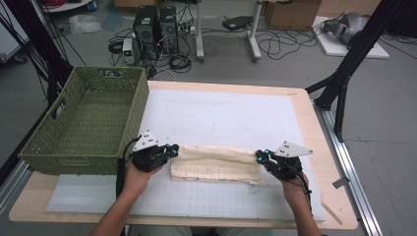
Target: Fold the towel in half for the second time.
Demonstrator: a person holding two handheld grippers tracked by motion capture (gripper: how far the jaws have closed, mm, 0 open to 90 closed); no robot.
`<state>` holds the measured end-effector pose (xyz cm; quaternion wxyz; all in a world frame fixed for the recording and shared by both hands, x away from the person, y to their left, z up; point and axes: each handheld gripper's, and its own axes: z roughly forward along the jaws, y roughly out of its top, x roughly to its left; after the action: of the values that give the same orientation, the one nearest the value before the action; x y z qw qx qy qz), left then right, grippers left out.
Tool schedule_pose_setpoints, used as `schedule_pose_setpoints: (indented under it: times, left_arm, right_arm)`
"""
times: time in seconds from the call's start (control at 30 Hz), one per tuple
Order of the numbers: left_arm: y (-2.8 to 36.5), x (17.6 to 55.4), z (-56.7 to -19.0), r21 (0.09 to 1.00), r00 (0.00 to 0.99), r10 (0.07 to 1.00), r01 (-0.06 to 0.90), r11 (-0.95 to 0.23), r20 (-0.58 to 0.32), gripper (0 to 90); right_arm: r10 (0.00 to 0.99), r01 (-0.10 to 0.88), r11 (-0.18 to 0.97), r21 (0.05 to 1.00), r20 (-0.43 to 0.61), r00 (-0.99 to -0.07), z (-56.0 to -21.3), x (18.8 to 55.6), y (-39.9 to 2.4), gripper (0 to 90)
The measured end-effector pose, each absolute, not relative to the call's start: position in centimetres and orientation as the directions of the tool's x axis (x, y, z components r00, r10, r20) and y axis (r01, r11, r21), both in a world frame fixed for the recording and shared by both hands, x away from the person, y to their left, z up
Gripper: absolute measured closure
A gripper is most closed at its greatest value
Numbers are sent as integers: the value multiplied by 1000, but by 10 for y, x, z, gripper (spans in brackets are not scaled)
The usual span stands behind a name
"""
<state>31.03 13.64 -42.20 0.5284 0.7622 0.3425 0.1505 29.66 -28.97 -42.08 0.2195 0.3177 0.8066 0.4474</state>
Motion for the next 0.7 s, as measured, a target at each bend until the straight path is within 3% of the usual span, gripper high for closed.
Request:
schedule_pose_setpoints:
  times: [0.7]
  left_arm:
    - [135, 291, -437, 866, 738, 660, 414, -280, -140, 830]
  right_arm:
    - [680, 306, 450, 839, -100, -726, -431, 269, -292, 841]
